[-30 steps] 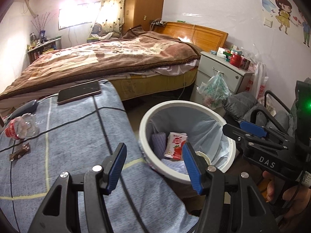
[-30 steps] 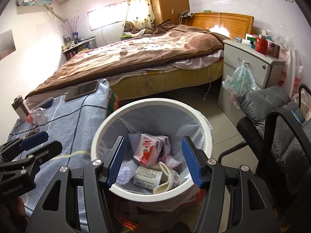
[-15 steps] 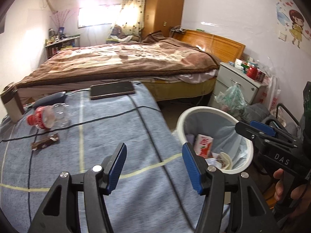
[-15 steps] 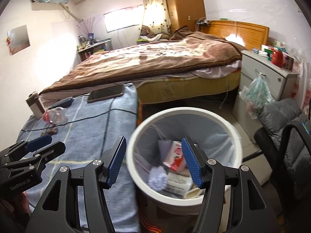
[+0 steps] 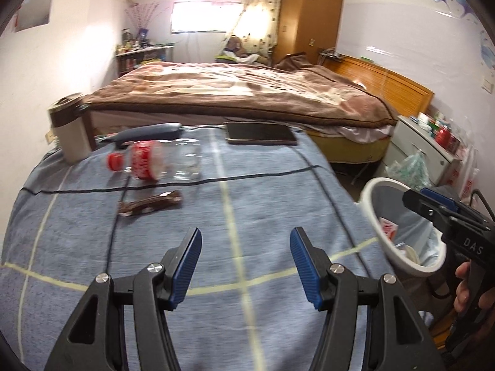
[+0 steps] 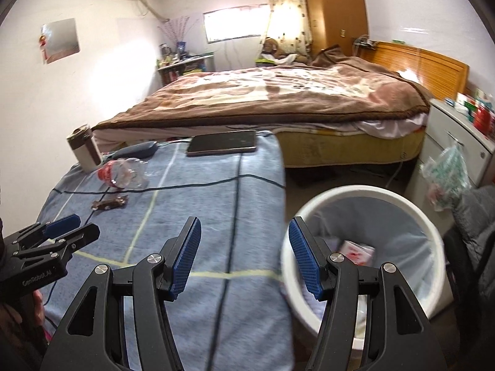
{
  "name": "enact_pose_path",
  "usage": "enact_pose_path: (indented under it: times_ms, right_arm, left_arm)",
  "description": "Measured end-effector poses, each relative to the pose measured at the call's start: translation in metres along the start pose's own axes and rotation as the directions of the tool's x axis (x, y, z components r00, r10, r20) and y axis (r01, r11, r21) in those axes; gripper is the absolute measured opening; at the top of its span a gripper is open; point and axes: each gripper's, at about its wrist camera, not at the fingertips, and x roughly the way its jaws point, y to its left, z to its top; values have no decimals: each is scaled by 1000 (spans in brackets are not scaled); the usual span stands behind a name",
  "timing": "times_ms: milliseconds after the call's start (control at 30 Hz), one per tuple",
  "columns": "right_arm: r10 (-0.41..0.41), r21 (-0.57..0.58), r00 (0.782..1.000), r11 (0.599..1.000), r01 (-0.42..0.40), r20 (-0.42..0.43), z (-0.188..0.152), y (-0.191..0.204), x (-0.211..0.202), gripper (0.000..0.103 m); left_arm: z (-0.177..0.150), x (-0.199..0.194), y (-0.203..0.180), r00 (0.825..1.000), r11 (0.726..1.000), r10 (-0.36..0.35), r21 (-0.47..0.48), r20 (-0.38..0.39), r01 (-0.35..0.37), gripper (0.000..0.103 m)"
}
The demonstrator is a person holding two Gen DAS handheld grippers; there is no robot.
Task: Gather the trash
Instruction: 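Move both grippers back over the bed toward the bottle and wrapper, then grasp the brown snack wrapper with the left gripper while the right grasps the Coca-Cola bottle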
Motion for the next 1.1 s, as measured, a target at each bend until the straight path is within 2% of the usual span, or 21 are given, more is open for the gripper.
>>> enact_pose_path:
  times_ms: [233,400,567,700,800,1100]
  right_arm:
    - [40,-43,999,998,-41,-25,5,24,18,61]
    - [63,-54,997,996,-65,-40,10,38,31,61]
    - [75,-87,996,993,-79,-47,19,55,45,61]
    - [82,-113,995,990,-87,-49,29,66,55,61]
    - [89,-130,995,987,-96,-52,33,73,63,61]
    - [111,-149,989,981,-125,-100,45,91,97,61]
  left_arm:
    - [2,3,48,999,998,51,-47,0,-51,62]
    - [8,11,74,997,996,78,-32,-10,-78,62]
    - [16,28,95,998,999,34,-23,-53,-35,65]
    - [23,44,99,995,997,68,39,-68,-65,65]
    - [28,59,102,995,996,56,77,-81,-50,65]
    - [35,101,106,989,987,-13,154,-150,36,65]
